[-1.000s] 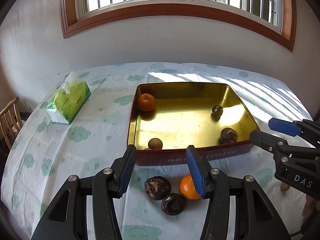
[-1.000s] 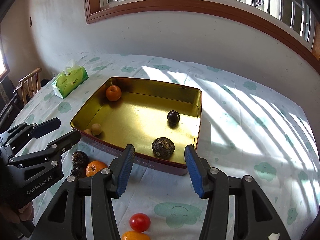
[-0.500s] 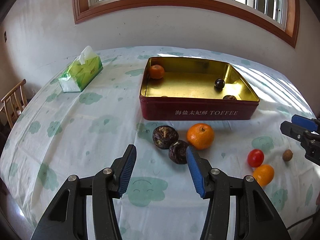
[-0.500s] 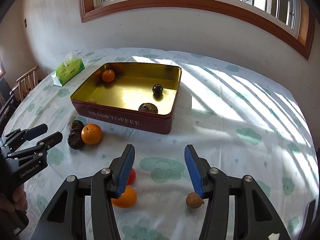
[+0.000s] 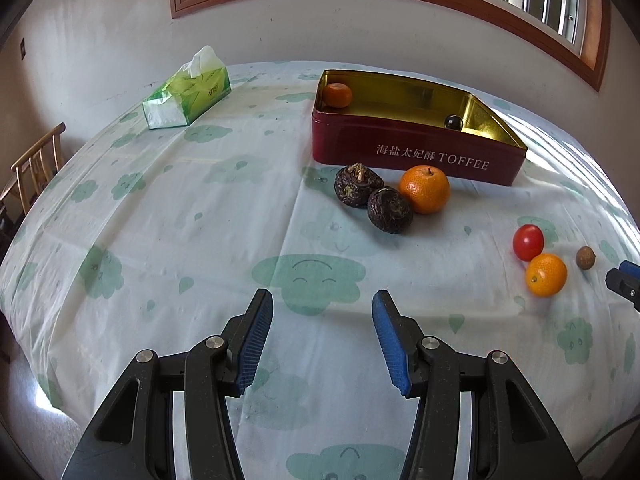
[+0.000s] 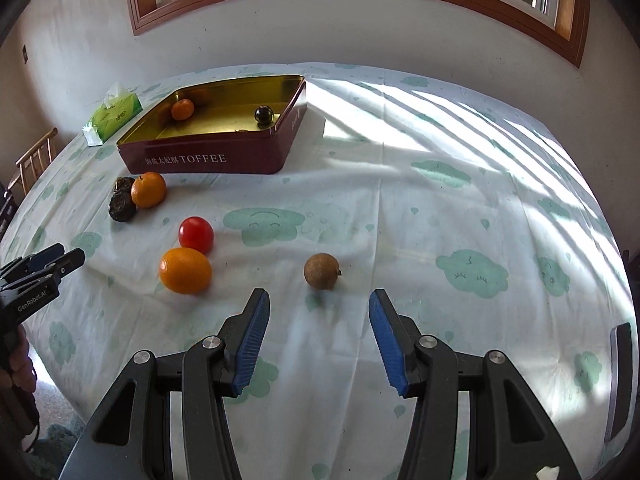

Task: Organize fruits
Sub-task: 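Withdraw both grippers from the tin back toward the loose fruits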

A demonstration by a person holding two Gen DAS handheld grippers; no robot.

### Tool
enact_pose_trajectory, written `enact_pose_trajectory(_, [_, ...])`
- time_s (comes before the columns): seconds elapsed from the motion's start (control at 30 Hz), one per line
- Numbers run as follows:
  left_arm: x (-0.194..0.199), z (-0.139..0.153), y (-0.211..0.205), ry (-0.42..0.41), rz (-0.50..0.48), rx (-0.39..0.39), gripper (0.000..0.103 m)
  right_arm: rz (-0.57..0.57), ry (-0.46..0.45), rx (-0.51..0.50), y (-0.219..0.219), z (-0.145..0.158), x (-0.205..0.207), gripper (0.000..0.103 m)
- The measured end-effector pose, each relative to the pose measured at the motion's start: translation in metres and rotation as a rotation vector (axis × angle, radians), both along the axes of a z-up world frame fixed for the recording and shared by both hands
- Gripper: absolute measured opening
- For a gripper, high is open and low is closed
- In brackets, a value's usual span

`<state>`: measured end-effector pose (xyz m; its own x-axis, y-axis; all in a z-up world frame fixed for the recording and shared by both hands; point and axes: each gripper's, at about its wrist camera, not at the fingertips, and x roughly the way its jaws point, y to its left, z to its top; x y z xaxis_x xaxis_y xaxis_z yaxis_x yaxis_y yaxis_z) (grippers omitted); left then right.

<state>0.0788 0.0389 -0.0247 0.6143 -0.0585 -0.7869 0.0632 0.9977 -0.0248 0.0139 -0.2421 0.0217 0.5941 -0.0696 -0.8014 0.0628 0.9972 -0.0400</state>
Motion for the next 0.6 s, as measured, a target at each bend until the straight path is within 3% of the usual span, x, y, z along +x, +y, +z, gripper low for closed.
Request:
enact_pose_trajectory(0.27, [-0.01,-0.011,0.0,0.016,0.003,-0.002,0.053,-0.027,0.051,0.018,-0.009,-0.021,-0.015,0.049])
enact_pose_trajectory(0.6, [-0.011,-0.011,-0.001,-0.001,-0.003,0.003,0.054,-0.005,0.035,0.008,0.003,-0.025,-0.004,0.045])
